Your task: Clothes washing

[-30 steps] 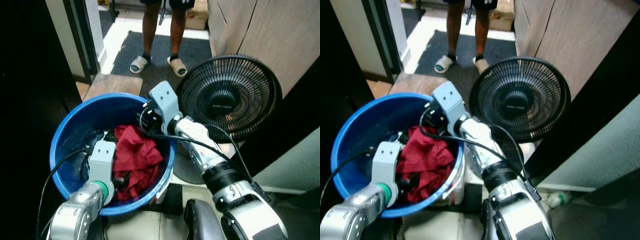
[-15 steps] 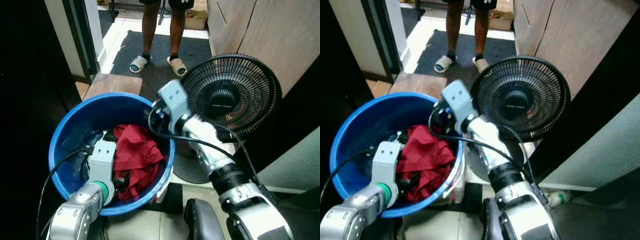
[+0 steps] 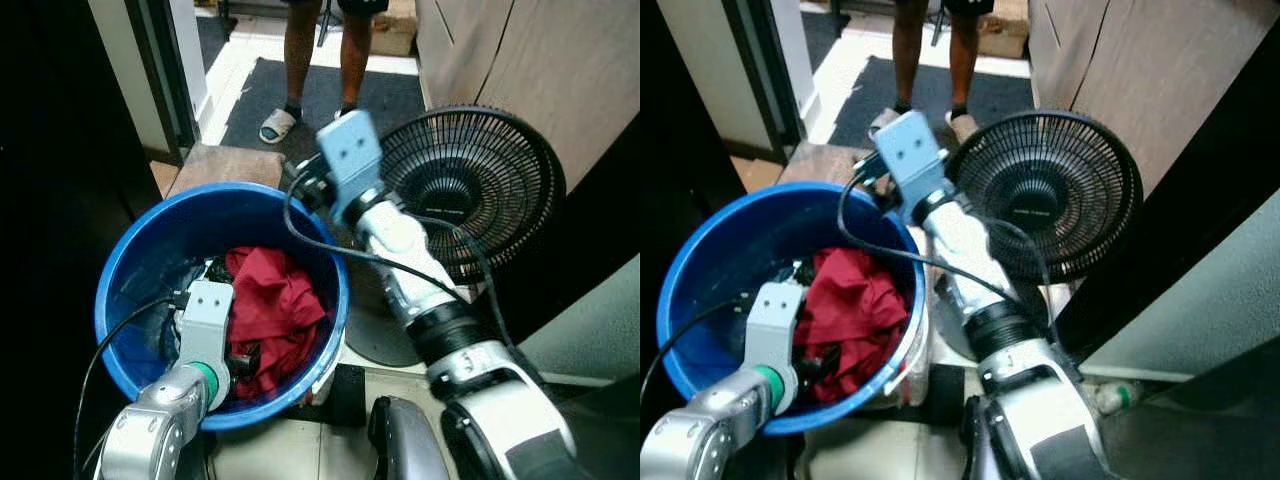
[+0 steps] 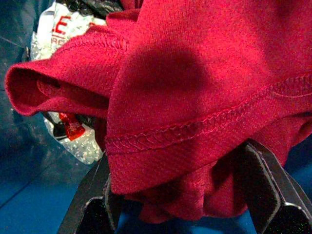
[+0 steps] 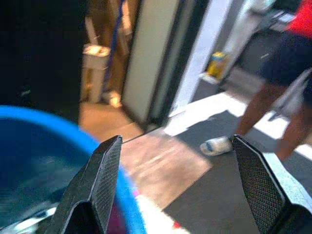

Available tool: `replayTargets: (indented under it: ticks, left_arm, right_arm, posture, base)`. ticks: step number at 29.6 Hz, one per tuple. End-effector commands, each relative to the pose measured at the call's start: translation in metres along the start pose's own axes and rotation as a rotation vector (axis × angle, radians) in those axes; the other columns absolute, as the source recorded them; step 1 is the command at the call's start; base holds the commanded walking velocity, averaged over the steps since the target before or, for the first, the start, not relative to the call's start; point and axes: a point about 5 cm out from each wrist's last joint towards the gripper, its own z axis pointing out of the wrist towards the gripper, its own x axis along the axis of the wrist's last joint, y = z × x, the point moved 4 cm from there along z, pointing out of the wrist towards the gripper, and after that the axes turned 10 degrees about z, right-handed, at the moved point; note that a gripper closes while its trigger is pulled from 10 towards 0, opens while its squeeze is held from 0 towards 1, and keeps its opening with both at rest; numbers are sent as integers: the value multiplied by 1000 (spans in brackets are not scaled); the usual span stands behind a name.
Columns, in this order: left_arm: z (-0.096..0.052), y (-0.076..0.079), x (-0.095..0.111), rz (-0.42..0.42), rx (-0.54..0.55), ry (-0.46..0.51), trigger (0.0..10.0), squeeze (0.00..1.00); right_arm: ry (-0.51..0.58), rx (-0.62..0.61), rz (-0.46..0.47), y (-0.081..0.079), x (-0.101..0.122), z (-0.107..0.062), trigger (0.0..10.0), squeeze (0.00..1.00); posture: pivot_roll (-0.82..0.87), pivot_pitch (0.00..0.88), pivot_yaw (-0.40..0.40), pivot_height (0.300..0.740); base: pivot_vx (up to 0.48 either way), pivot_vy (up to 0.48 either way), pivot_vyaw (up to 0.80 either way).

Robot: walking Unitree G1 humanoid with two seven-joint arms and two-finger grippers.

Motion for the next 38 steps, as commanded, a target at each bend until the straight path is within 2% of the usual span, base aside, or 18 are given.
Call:
replayTargets:
  ticks: [1,5,6,8,10,13,15,17,19,22,24,29,31,32,36,38]
  left_arm:
    - [0,3,-12,-1,-9,-43,10000,0]
    - [0,4,-12,-2,-6,-44,10000,0]
    - [0,4,-12,-2,-6,-44,10000,0]
    - [0,4,-12,-4,-4,-44,10000,0]
    - [0,4,-12,-5,-4,-44,10000,0]
    - [0,5,-12,-6,-5,-44,10000,0]
    - [0,5,-13,-7,-7,-44,10000,0]
    - [0,5,-13,-7,-7,-44,10000,0]
    - [0,6,-13,-8,-8,-43,10000,0]
    - [0,6,-13,-9,-8,-43,10000,0]
    - [0,6,-13,-9,-9,-44,10000,0]
    - [0,6,-14,-8,-11,-46,10000,0]
    - [1,6,-13,-6,-14,-45,10000,0]
    - [1,6,-13,-6,-14,-45,10000,0]
    - [2,6,-12,0,-19,-44,10000,0]
    - [2,6,-12,0,-19,-44,10000,0]
  right_arm:
    - [-16,23,16,-5,0,3,10000,0]
    - [-14,116,-11,-29,2,10,10000,0]
    - [-14,116,-11,-29,2,10,10000,0]
    - [-3,181,-19,-43,6,13,10000,0]
    - [-2,207,-18,-49,6,13,10000,0]
    - [-31,275,6,-61,-2,11,10000,0]
    - [-84,324,68,-71,-18,4,10000,0]
    - [-84,324,68,-71,-18,4,10000,0]
    - [-162,306,125,-71,-41,-5,10000,0]
    - [-190,291,137,-70,-49,-8,10000,0]
    - [-276,241,149,-61,-73,-21,10000,0]
    - [-351,206,155,-51,-92,-32,10000,0]
    - [-416,182,210,-42,-103,-38,10000,0]
    - [-416,182,210,-42,-103,-38,10000,0]
    - [-472,204,343,-35,-106,-43,10000,0]
    - [-472,204,343,-35,-106,-43,10000,0]
  posture:
    - [152,151,-43,517]
    - [158,150,-49,517]
    - [158,150,-49,517]
    - [157,149,-51,517]
    - [156,148,-53,517]
    - [153,148,-54,517]
    - [151,148,-55,517]
    - [151,148,-55,517]
    - [149,148,-57,517]
    - [149,148,-57,517]
    - [145,147,-56,517]
    - [141,145,-53,517]
    - [136,143,-47,517]
    - [136,143,-47,517]
    - [132,143,-41,517]
    - [132,143,-41,517]
  base:
    - [0,0,0]
    - [0,0,0]
    - [0,0,0]
    - [0,0,0]
    - [0,0,0]
    - [0,0,0]
    - [0,0,0]
    - [0,0,0]
    - [0,0,0]
    - [0,0,0]
    - [0,0,0]
    - [0,0,0]
    - [0,0,0]
    - [0,0,0]
    - [0,0,0]
    - [0,0,0]
